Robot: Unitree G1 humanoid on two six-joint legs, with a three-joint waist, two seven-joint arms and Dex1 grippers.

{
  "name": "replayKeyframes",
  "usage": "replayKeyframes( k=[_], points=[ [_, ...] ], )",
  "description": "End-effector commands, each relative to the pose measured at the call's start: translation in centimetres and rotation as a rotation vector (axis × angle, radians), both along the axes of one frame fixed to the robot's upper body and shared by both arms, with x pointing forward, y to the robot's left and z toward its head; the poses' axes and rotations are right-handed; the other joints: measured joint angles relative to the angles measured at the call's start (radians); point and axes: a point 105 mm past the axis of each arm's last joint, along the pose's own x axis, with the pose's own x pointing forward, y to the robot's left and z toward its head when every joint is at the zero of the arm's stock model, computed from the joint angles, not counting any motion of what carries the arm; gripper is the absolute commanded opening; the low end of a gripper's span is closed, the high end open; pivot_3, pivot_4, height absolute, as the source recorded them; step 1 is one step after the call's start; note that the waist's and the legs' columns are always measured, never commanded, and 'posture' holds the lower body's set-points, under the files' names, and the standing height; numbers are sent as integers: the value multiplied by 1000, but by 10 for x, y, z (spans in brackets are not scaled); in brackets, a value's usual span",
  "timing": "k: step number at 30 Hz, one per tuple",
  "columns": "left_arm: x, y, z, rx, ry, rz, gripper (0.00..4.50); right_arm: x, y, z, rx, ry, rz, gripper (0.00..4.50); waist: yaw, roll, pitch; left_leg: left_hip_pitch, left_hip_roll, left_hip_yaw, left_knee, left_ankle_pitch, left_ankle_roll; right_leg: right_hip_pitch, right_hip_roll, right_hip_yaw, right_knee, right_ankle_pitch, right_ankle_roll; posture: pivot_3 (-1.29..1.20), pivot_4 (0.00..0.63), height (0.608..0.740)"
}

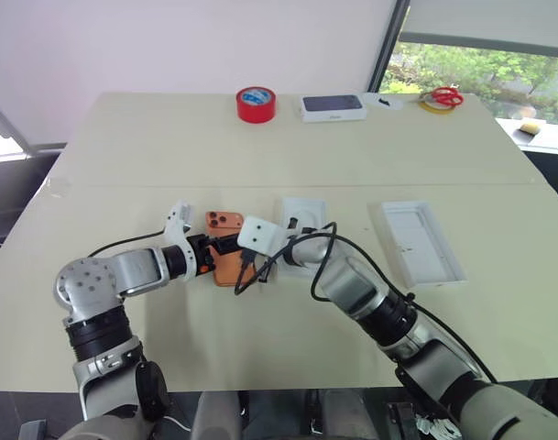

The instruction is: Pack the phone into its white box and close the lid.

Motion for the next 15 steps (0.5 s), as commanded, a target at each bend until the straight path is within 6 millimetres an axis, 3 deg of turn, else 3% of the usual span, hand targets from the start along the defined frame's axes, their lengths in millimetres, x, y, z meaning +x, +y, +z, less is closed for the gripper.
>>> replayKeyframes(
  k=[1,5,14,15],
  points=[
    [1,6,9,-21,-26,13,4219,-8,6,-3,2,20,36,0,0,0,0,0,0,0,0,0,0,0,0,0,0,0,0,0,150,730],
    [1,9,8,-20,-21,24,2780,-8,6,-3,2,17,36,0,0,0,0,0,0,0,0,0,0,-1,0,0,0,0,0,0,150,730],
    [3,19,6,-82,12,70,2780,-7,6,-2,6,13,32,0,-1,0,0,-1,0,0,0,0,0,-1,0,0,0,0,0,0,150,730],
    [3,20,6,-84,13,71,2228,-7,5,-2,7,12,30,0,-1,0,0,-1,0,0,0,0,0,-1,0,0,0,0,0,0,150,730]
  ],
)
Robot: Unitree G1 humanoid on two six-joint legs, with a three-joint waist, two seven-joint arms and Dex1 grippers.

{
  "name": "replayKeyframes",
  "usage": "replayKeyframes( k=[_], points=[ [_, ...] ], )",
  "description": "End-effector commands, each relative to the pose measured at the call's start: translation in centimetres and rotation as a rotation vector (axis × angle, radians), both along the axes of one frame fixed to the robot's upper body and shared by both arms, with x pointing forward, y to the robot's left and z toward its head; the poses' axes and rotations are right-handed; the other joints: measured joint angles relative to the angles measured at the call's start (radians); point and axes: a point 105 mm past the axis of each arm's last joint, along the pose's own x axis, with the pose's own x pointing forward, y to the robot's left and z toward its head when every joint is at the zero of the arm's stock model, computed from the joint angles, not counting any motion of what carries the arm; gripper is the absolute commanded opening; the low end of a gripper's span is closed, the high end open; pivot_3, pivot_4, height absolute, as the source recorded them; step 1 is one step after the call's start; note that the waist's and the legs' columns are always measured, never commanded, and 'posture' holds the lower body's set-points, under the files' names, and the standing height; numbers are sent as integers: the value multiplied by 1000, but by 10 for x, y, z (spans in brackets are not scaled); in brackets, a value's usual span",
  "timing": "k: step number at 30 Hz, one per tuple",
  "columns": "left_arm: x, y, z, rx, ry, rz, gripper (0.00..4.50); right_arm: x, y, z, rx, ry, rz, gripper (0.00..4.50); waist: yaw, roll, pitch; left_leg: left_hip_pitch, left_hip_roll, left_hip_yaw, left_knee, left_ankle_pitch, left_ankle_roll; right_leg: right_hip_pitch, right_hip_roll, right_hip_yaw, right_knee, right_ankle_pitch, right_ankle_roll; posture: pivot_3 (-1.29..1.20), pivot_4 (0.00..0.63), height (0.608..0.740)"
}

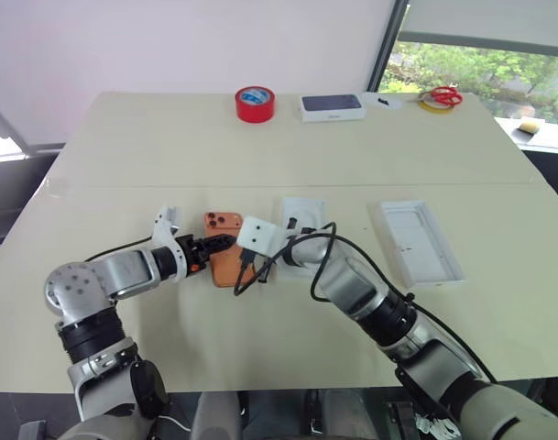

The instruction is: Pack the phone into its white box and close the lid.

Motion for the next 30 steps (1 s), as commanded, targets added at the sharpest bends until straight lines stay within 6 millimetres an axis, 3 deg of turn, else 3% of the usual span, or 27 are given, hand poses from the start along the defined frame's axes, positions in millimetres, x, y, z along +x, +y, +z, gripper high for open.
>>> replayKeyframes(
  k=[1,5,11,14,19,23,30],
  points=[
    [0,1,12,-31,-40,-11,1942,-5,4,0,11,11,22,0,0,0,0,0,0,0,0,0,0,0,0,0,0,0,0,0,150,730],
    [0,0,12,-41,-31,-16,59,-1,-1,13,63,2,-8,0,1,0,0,0,0,0,0,0,0,0,0,0,0,0,0,0,150,730],
    [5,-1,22,-142,-49,-5,59,-4,-19,62,219,-115,-1,0,6,-2,1,-5,0,-1,0,0,0,-3,0,0,0,0,0,0,150,730],
    [12,-10,38,-208,-91,-16,59,-12,-43,85,319,-147,8,0,11,-3,3,-5,0,-1,1,0,0,-3,0,-1,-1,0,0,0,150,730],
    [19,-40,57,-276,-125,-89,59,-29,-89,87,378,-33,2,0,20,-5,4,-6,-1,-2,1,-2,3,-2,0,-2,-3,0,0,0,150,730],
    [24,-83,56,-263,-95,-171,59,-46,-143,69,358,23,-77,0,35,-6,4,-6,-1,-2,0,-2,3,-1,0,-2,-5,0,0,0,150,730],
    [29,-124,44,-229,-41,-257,59,-63,-181,56,369,53,-217,0,25,-6,6,-5,0,-1,-1,-2,4,-1,2,-2,-8,0,0,0,150,730]
  ],
)
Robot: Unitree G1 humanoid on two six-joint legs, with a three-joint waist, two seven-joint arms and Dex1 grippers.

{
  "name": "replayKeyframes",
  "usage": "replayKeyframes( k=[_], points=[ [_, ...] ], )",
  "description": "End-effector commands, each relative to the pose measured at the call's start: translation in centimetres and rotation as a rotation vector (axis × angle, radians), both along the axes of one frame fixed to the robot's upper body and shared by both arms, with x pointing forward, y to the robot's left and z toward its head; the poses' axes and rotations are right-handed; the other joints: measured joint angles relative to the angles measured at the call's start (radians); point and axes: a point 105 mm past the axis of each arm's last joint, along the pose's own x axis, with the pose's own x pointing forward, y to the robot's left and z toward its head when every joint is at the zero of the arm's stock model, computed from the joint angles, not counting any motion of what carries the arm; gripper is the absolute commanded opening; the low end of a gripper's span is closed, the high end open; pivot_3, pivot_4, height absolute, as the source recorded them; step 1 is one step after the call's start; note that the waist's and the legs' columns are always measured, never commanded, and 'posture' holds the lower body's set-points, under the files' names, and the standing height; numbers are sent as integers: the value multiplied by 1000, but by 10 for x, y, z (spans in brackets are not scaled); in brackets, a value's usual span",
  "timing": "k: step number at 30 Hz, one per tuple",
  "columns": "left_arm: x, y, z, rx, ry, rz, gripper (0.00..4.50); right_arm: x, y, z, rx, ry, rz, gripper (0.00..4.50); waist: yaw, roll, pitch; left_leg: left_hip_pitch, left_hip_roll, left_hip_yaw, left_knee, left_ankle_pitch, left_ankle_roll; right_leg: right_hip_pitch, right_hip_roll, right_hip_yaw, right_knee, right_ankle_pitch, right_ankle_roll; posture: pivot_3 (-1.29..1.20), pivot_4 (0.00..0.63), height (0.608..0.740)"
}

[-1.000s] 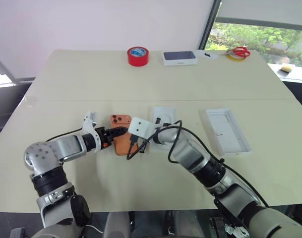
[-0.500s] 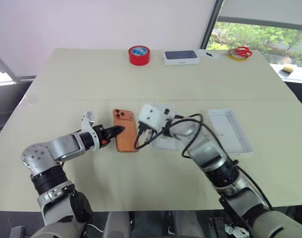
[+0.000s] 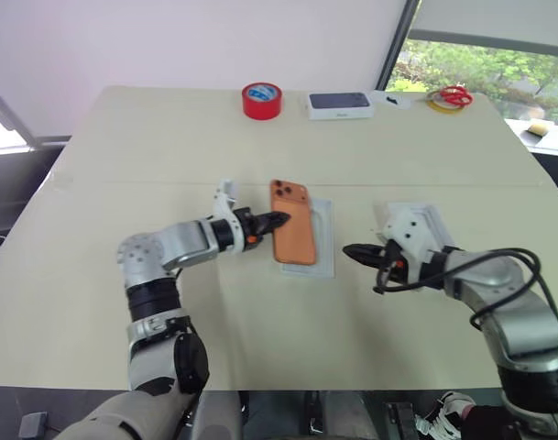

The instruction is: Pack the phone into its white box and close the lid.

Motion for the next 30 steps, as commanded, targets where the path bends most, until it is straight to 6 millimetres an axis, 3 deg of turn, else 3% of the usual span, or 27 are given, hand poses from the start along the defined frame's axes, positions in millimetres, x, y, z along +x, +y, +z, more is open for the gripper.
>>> replayKeyframes(
  k=[1,6,16,18,19,25,30],
  points=[
    [5,-13,12,-19,-53,-28,59,-6,-8,16,5,-75,-38,0,2,0,0,0,0,0,0,0,0,0,0,0,0,0,0,0,150,730],
    [8,-21,7,6,-50,-54,59,-9,-14,18,12,-92,-86,0,6,0,0,0,0,0,-1,0,0,0,1,0,-2,0,0,0,150,730],
    [12,-19,4,38,-57,-56,59,-5,-17,18,-2,-106,-112,0,7,0,0,-1,0,-1,-1,0,0,0,0,0,-3,0,0,0,150,730],
    [12,-20,6,24,-64,-63,977,-4,-16,19,-2,-110,-110,0,6,0,0,-1,0,-1,-1,0,0,0,0,0,-3,0,0,0,150,730],
    [11,-21,8,17,-69,-68,1202,-3,-16,19,-2,-111,-110,0,6,0,0,-1,0,-1,-1,0,0,0,0,0,-3,0,0,0,150,730],
    [8,-24,9,24,-83,-89,4286,-1,-15,20,-11,-112,-102,0,6,0,0,-1,0,-1,-1,0,0,1,0,-1,-3,0,0,0,150,730],
    [9,-8,16,95,-149,-82,4445,4,-15,20,-40,-120,-114,0,4,0,0,0,0,-1,-1,0,0,1,1,-1,-2,0,0,0,150,730]
  ],
)
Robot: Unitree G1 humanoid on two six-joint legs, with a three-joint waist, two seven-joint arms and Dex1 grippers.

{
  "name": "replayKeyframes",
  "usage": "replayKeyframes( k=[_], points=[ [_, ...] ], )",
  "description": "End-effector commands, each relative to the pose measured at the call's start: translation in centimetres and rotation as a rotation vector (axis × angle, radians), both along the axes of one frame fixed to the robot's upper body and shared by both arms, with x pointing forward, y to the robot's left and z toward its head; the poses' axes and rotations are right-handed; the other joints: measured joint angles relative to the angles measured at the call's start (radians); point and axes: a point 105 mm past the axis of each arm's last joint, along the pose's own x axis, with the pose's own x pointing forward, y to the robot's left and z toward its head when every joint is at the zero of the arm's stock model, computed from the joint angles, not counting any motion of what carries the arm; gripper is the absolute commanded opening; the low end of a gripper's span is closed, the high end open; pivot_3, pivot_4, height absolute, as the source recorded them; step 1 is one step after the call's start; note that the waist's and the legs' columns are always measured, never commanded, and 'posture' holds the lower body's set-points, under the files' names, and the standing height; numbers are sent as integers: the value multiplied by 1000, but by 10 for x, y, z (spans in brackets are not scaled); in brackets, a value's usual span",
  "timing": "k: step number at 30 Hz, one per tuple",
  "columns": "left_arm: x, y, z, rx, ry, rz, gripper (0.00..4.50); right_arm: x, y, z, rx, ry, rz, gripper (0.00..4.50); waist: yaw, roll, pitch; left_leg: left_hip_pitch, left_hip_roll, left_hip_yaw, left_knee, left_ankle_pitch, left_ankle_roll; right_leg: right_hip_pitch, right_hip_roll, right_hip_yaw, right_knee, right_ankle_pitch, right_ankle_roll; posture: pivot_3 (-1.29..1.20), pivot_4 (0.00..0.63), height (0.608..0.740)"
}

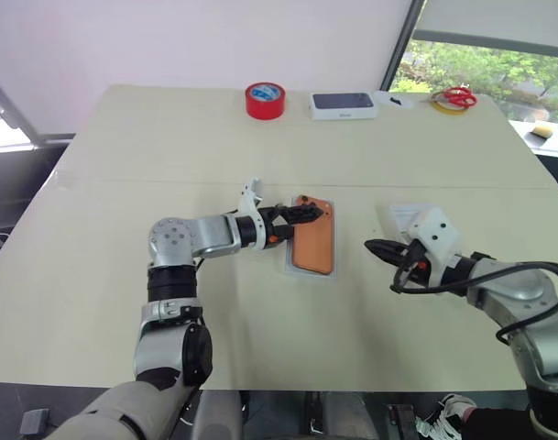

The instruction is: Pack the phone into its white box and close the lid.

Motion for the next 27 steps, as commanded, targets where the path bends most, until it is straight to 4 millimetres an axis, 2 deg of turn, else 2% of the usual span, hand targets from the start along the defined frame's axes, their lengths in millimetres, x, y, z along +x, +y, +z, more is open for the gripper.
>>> replayKeyframes(
  k=[1,6,7,9,11,14,15,16,22,27],
  points=[
    [-1,11,20,53,-122,-18,4445,7,-2,5,-49,-35,-23,0,-3,0,0,0,0,0,0,0,0,0,0,0,0,0,0,0,150,730],
    [-1,38,30,160,-252,6,4445,23,-7,0,-84,-30,-101,0,-1,0,0,0,0,0,-1,2,-4,0,0,0,0,0,0,0,150,730],
    [-1,43,32,191,-293,12,4219,25,-7,-1,-85,-23,-113,0,-1,0,0,0,0,1,-1,2,-4,0,0,0,0,0,0,0,150,730],
    [-2,52,32,275,-393,21,3515,32,-8,-8,-112,-2,-142,0,0,1,0,0,0,1,-1,3,-4,0,0,0,0,0,0,0,150,730],
    [-3,55,20,372,-458,7,2527,36,-4,-16,-140,14,-151,0,0,1,0,0,0,1,-1,3,-5,0,0,0,0,0,0,0,150,730],
    [-2,53,2,498,-544,-21,1016,43,6,-26,-164,26,-159,0,1,1,0,0,0,2,-1,3,-5,0,0,0,0,0,0,0,150,730],
    [-2,51,-3,544,-581,-33,385,46,9,-28,-171,28,-173,0,1,1,0,0,0,3,-1,3,-5,0,0,0,0,0,0,0,150,730],
    [-1,47,-7,566,-609,-47,35,49,11,-31,-180,29,-188,0,1,1,0,0,0,2,-1,3,-5,-1,0,0,0,0,0,0,150,730],
    [-3,23,-25,635,-734,-138,35,58,27,-41,-173,41,-211,0,0,1,0,-1,1,3,-1,3,-5,-2,0,0,0,0,-1,0,150,730],
    [-15,-8,-26,567,-748,-233,35,55,39,-40,-167,41,-175,0,1,1,0,-1,1,4,-2,3,-4,-1,0,0,0,0,-1,0,150,730]
  ],
)
